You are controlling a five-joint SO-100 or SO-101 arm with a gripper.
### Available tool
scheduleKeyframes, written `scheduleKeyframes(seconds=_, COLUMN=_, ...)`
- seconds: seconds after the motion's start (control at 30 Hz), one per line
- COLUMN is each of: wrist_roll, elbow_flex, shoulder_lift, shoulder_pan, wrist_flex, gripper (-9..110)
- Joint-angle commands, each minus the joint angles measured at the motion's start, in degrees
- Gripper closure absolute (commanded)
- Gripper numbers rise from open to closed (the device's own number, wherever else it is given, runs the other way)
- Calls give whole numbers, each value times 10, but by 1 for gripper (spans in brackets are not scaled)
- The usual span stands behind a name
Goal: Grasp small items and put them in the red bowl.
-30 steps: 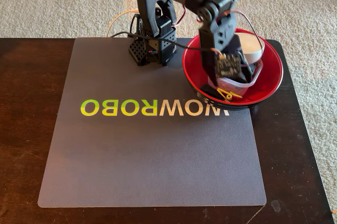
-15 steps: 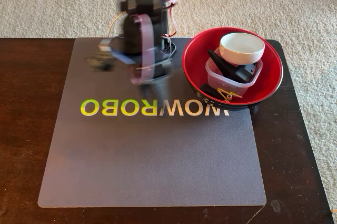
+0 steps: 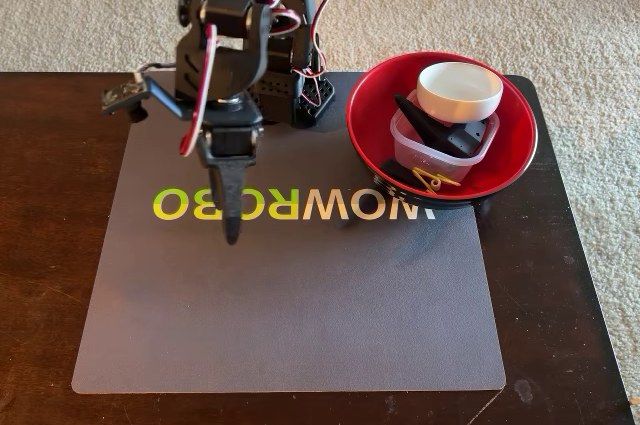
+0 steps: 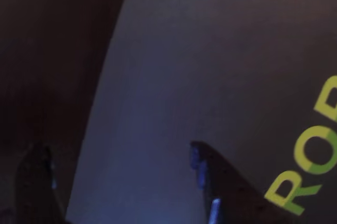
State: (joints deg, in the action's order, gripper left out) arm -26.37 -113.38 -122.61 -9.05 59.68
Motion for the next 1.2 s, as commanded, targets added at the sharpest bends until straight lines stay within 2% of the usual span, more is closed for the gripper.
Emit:
scheduleKeyframes(seconds=0.0, wrist_roll=12, elbow_flex=28, shoulder_lift=-51, shoulder_pan=40, wrist_flex=-6, gripper=67)
scheduleKeyframes(seconds=0.17, wrist_roll=24, elbow_flex=-6, shoulder_lift=-69, shoulder_pan=40, wrist_flex=-14, gripper=67)
scheduleKeyframes(seconds=0.57, wrist_roll=148, elbow_flex=27, shoulder_lift=2, shoulder_pan=-20, wrist_flex=-71, gripper=70)
scheduleKeyframes(seconds=0.87, wrist_roll=233, elbow_flex=20, shoulder_lift=1, shoulder_pan=29, wrist_flex=-72, gripper=71)
scheduleKeyframes(seconds=1.17, wrist_roll=249, elbow_flex=26, shoulder_lift=17, shoulder_pan=34, wrist_flex=-97, gripper=72)
